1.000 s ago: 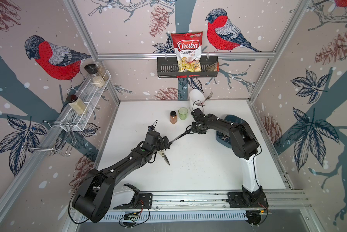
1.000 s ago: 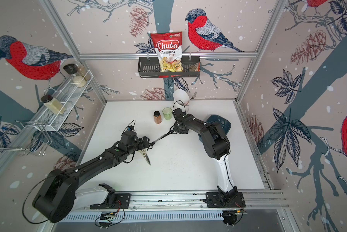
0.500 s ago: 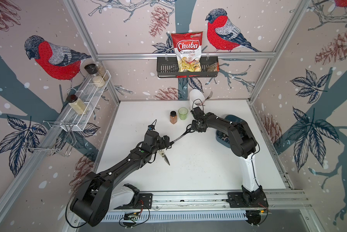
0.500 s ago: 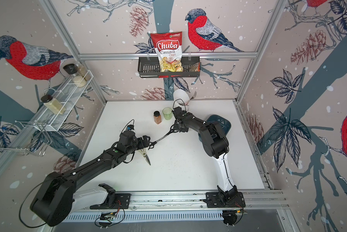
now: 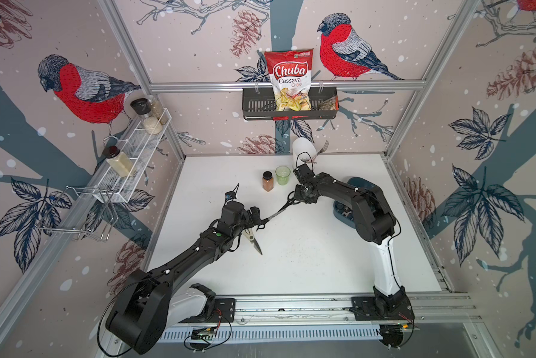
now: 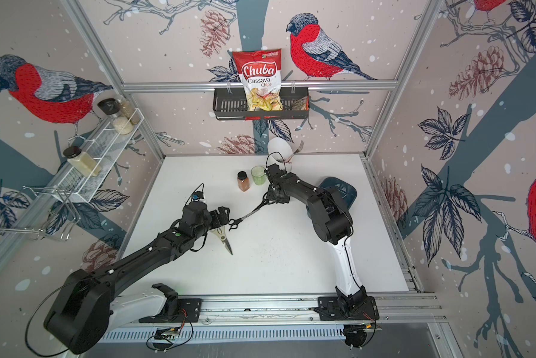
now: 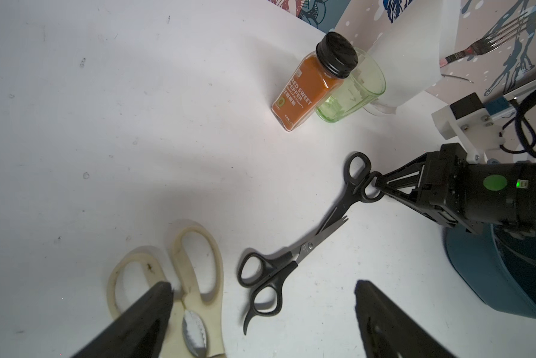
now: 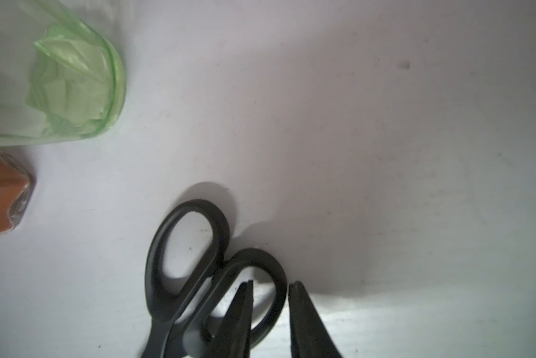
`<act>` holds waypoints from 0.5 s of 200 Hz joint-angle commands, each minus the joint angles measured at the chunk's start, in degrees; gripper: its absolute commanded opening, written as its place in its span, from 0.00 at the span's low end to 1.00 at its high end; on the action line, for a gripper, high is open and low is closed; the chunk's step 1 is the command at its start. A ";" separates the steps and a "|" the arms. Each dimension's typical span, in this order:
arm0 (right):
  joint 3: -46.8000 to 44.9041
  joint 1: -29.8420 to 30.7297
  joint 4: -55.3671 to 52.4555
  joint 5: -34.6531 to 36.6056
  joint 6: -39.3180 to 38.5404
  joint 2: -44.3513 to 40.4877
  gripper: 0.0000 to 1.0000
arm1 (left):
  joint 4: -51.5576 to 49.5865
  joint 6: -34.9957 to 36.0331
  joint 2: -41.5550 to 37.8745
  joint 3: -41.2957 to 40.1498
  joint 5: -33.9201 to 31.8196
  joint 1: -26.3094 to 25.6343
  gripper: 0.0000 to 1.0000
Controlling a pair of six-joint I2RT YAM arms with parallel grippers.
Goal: Put the scissors into the storage box
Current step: Pick up the scissors from the center of the board.
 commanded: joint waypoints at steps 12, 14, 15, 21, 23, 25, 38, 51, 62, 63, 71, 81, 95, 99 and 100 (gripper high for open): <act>0.97 0.10 0.17 0.04 -0.77 0.76 0.27 | 1.57 0.81 -0.29 0.27 0.84 -0.02 0.95; 1.10 0.10 0.14 0.05 -0.77 0.90 0.27 | 1.56 0.78 -0.29 0.27 0.84 0.02 0.95; 1.10 0.10 0.13 0.06 -0.77 0.96 0.27 | 1.55 0.82 -0.26 0.27 0.84 0.00 0.95; 1.43 0.10 0.00 0.06 -0.72 1.44 0.27 | 1.55 0.77 -0.23 0.27 0.84 -0.02 0.95; 1.45 0.10 -0.06 0.10 -0.69 1.59 0.27 | 1.53 0.77 -0.25 0.24 0.84 0.02 0.95; 1.50 0.04 -0.09 0.16 -0.69 1.65 0.27 | 1.52 0.77 -0.28 0.26 0.84 -0.01 0.95; 2.08 -0.07 -0.59 0.98 -0.53 2.65 0.27 | 1.38 0.84 -0.39 0.26 0.65 0.01 0.95; 2.25 -0.38 -0.55 1.41 -0.49 3.39 0.27 | 1.32 0.77 -0.52 0.21 0.58 0.03 0.95; 2.57 -0.52 -0.58 1.66 -0.42 3.89 0.27 | 1.20 0.85 -0.66 0.24 0.49 0.00 0.95; 2.54 -0.51 -0.58 1.65 -0.42 3.91 0.27 | 1.20 0.85 -0.66 0.25 0.49 -0.01 0.95; 2.78 -0.51 -0.73 2.02 -0.34 4.35 0.27 | 1.20 0.86 -0.76 0.25 0.35 -0.06 0.95; 3.11 -0.43 -0.98 2.53 -0.41 4.73 0.27 | 1.09 0.87 -0.91 0.26 0.23 -0.02 0.95; 3.77 -0.29 -1.57 3.59 -0.48 5.55 0.26 | 0.98 0.90 -0.93 0.17 0.14 0.00 0.95; 3.96 -0.33 -1.75 3.93 -0.46 5.80 0.26 | 0.94 0.85 -0.98 0.18 0.00 0.09 0.95; 4.03 -0.29 -1.78 3.93 -0.49 5.88 0.26 | 0.94 0.85 -0.96 0.13 -0.02 0.08 0.95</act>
